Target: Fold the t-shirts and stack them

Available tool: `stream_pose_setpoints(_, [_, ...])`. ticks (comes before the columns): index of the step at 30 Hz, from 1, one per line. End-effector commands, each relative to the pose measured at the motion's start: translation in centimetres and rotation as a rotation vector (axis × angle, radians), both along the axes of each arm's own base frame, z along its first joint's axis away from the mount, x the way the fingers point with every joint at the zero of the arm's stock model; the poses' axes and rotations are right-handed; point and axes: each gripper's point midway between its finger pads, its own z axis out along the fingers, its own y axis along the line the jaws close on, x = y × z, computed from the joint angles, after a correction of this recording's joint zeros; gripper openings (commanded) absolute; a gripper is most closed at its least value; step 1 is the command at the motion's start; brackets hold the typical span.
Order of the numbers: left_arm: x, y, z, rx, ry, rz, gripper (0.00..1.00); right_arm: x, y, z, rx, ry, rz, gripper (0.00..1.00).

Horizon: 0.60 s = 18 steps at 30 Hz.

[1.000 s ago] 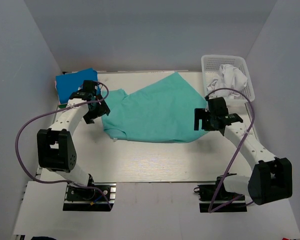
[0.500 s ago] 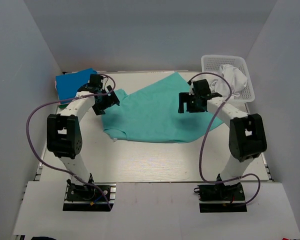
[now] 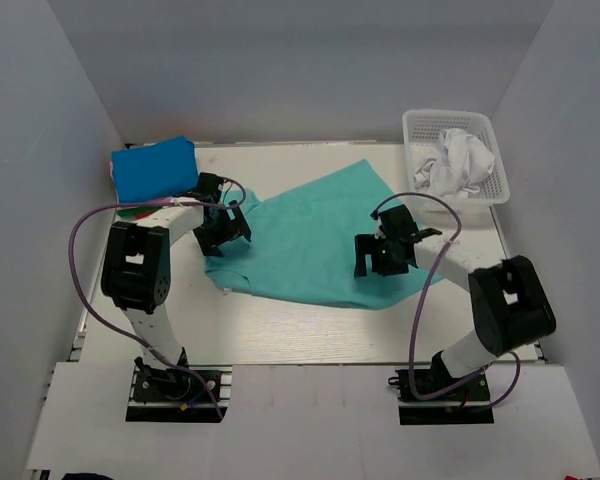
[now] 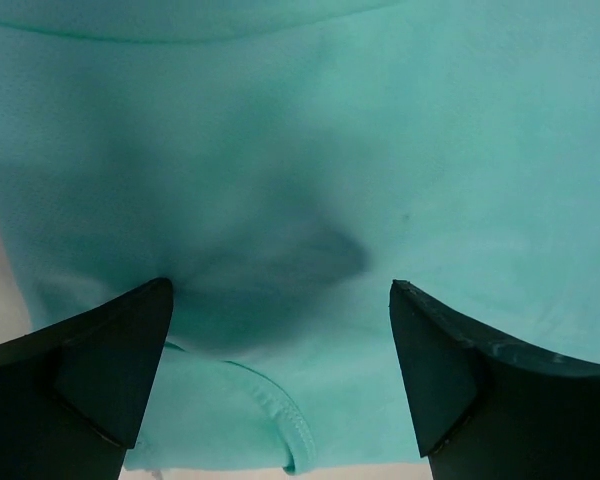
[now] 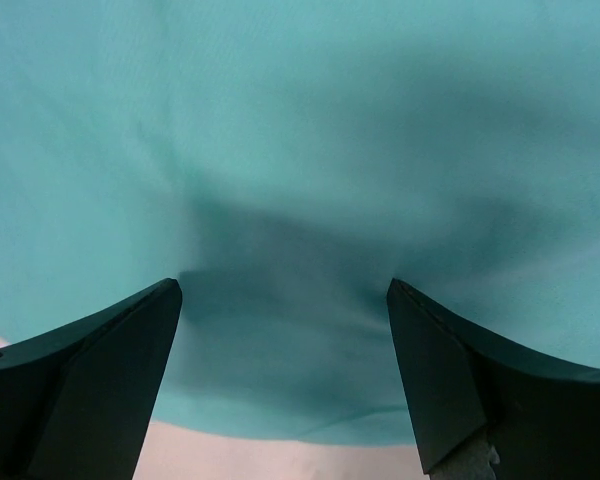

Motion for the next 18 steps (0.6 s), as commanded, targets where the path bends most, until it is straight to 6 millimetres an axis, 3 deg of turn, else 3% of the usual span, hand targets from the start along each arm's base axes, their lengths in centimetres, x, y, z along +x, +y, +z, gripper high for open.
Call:
stream_pose_setpoints(1, [-6.1, 0.6, -0.8, 0.006, 0.154, 0.041, 1.0, -8.0, -0.4, -1.5, 0.018, 0.19, -0.013, 0.89])
stream_pose_setpoints(2, [-8.7, 1.2, -1.0, 0.022, 0.226, 0.042, 1.0, -9.0, -0.3, -1.5, 0.03, 0.208, -0.016, 0.89])
stream_pose_setpoints(3, [-10.0, 1.1, -0.5, 0.024, 0.246, 0.043, 1.0, -11.0, -0.2, -0.9, 0.043, 0.24, -0.013, 0.89])
stream_pose_setpoints(5, [-11.9, 1.9, 2.2, 0.043, 0.227, 0.049, 1.0, -12.0, 0.5, 1.5, 0.089, 0.194, 0.001, 0.89])
stream_pose_setpoints(6, [-12.1, 1.9, 3.2, 0.056, 0.201, 0.043, 1.0, -13.4, -0.1, 2.1, 0.056, 0.227, 0.01, 0.89])
stream_pose_setpoints(8, [-10.8, 2.8, 5.9, 0.092, 0.088, 0.064, 1.0, -13.2, -0.3, 4.7, 0.071, 0.143, 0.044, 0.91])
stream_pose_setpoints(9, [-10.3, 3.1, 6.6, 0.108, 0.071, 0.071, 1.0, -12.3, -0.6, 5.6, 0.049, 0.09, 0.037, 0.91])
stream_pose_setpoints(10, [-8.6, 3.4, 8.2, 0.128, 0.007, 0.087, 1.0, -11.1, -0.4, 7.0, 0.058, 0.034, 0.038, 0.91])
stream_pose_setpoints(12, [-6.9, 4.2, 8.7, 0.159, -0.003, 0.163, 1.0, -8.2, -0.2, 8.9, 0.049, -0.092, 0.04, 0.91])
stream_pose_setpoints(13, [-5.3, 4.9, 9.9, 0.182, -0.038, 0.219, 1.0, -5.8, 0.7, 10.2, 0.073, -0.186, 0.034, 0.91])
stream_pose_setpoints(15, [-3.6, 5.6, 9.7, 0.201, -0.049, 0.296, 1.0, -2.6, 0.3, 10.0, -0.004, -0.23, -0.02, 0.91])
stream_pose_setpoints(17, [-2.3, 6.8, 9.3, 0.236, -0.053, 0.342, 1.0, 1.8, 0.9, 12.5, -0.017, -0.313, -0.08, 0.91])
stream_pose_setpoints(18, [-1.7, 6.9, 9.0, 0.245, -0.05, 0.357, 1.0, 3.1, 0.8, 11.5, -0.05, -0.286, -0.112, 0.91])
